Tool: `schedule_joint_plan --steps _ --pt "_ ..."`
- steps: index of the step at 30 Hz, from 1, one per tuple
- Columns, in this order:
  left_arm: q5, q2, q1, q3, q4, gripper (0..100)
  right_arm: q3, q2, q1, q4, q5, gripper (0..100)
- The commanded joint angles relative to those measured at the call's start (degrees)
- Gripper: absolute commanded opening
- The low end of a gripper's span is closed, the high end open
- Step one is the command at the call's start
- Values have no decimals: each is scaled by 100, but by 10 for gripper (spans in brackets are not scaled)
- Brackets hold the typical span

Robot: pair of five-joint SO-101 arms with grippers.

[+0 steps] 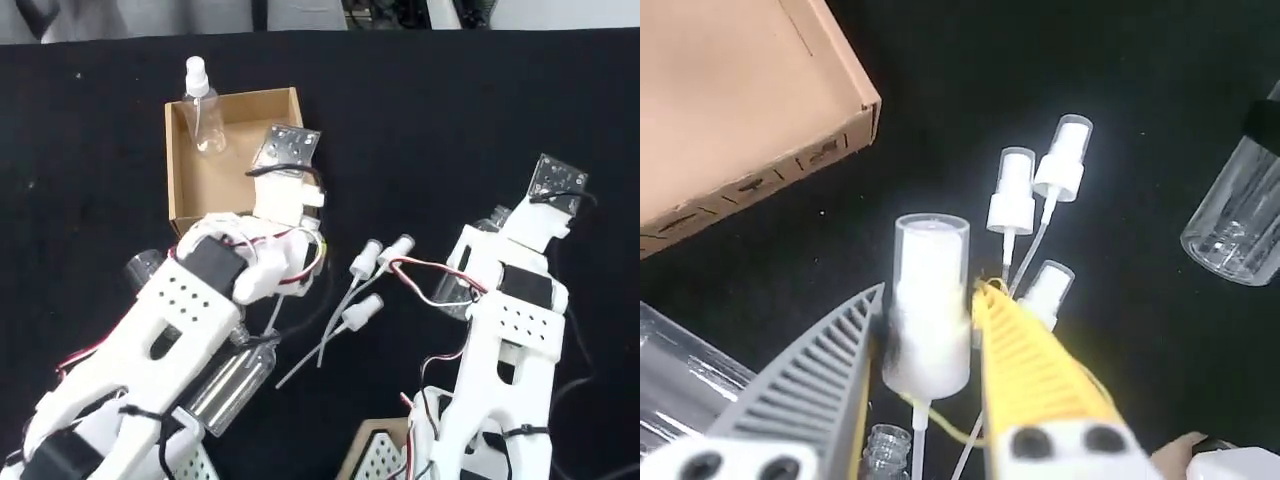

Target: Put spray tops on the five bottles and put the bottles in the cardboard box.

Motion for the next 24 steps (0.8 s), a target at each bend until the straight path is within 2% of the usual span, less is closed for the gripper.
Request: schedule_joint_plan --steps 1,12,18,24 --pt "44 -501 -13 40 -211 29 -40 -251 105 -141 -26 47" --pt "44 -1380 -224 1042 -1301 28 -84 -259 -9 -132 -18 47" --pt "62 -1785 -620 1130 -1398 28 180 -919 -273 -158 -18 47" --pt "782 -1916 -936 1130 -1415 28 673 -1851 -703 -167 -9 49"
